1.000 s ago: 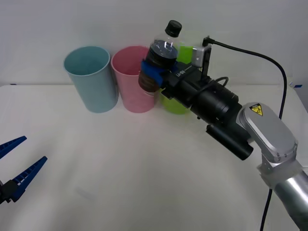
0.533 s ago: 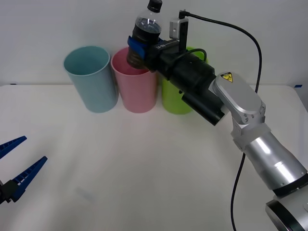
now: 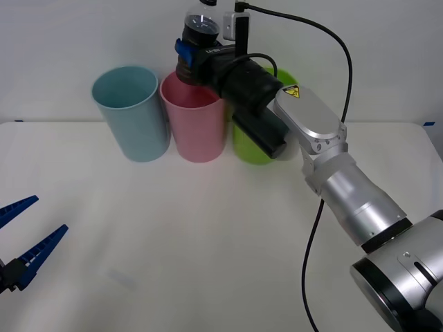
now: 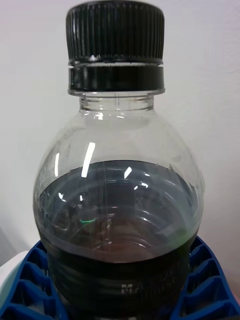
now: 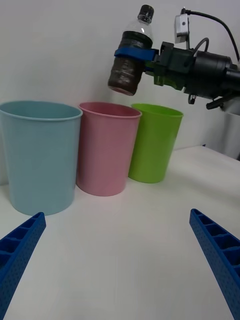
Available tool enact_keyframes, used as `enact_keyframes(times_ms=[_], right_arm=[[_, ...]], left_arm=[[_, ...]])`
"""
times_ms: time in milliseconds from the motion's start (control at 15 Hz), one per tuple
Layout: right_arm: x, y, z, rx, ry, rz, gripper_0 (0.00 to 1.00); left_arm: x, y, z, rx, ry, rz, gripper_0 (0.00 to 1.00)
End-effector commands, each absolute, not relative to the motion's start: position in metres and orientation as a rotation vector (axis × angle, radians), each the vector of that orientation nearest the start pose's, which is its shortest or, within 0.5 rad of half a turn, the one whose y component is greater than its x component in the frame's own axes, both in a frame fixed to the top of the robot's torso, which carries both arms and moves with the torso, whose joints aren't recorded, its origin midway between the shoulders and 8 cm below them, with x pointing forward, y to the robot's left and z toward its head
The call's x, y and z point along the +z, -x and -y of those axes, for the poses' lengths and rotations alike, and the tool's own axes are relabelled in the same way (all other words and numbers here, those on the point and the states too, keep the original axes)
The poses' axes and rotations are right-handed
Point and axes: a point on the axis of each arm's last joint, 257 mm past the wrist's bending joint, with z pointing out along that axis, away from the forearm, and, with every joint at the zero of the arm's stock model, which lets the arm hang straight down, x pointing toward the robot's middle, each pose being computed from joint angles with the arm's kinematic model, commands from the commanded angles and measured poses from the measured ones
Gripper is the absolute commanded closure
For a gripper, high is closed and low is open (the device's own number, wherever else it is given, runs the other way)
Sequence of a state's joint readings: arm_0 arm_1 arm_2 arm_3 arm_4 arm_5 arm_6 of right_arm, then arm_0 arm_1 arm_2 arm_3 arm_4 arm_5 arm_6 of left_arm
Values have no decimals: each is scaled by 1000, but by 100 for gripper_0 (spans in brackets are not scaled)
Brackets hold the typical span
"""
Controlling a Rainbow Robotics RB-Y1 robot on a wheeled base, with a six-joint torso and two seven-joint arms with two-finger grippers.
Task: Grasp the object on the table and drop it into the matching bin: aluminum can to the light blue bin, PET bottle to the pink bin.
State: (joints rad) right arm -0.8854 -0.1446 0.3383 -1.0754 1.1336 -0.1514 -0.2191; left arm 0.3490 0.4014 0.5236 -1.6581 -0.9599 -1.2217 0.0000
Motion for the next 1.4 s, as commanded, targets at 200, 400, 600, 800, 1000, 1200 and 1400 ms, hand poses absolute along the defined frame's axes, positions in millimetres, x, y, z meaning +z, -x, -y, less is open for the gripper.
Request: enact_keyframes(times_ms=[200,400,600,800,1000,1200,1400], right_arm=[[7,-654,-74,654,347,-1339,100],[6,-654,-74,644,349,-1339,100],[6,-653,-75,638,356,-1336,75],[4,-654,-74,631,360,-1337,0],[3,-653,-75,631,367,-1337,0],[2,-643,-68,645,374,-1318,0],[-6,-622,-59,652,413,-1296,0]], left_arm=[[-169,-342,-330,-567,-465,-1441,0],[-169,-342,-330,-567,-465,-1441,0],[-169,-342,-330,-567,-465,-1441,0],[-169,-342,-330,-567,-465,-1441,0],[-169,-342,-330,-567,-465,-1441,0],[-169,-342,-330,-567,-465,-1441,0],[-169,-342,-330,-567,-465,-1441,0]])
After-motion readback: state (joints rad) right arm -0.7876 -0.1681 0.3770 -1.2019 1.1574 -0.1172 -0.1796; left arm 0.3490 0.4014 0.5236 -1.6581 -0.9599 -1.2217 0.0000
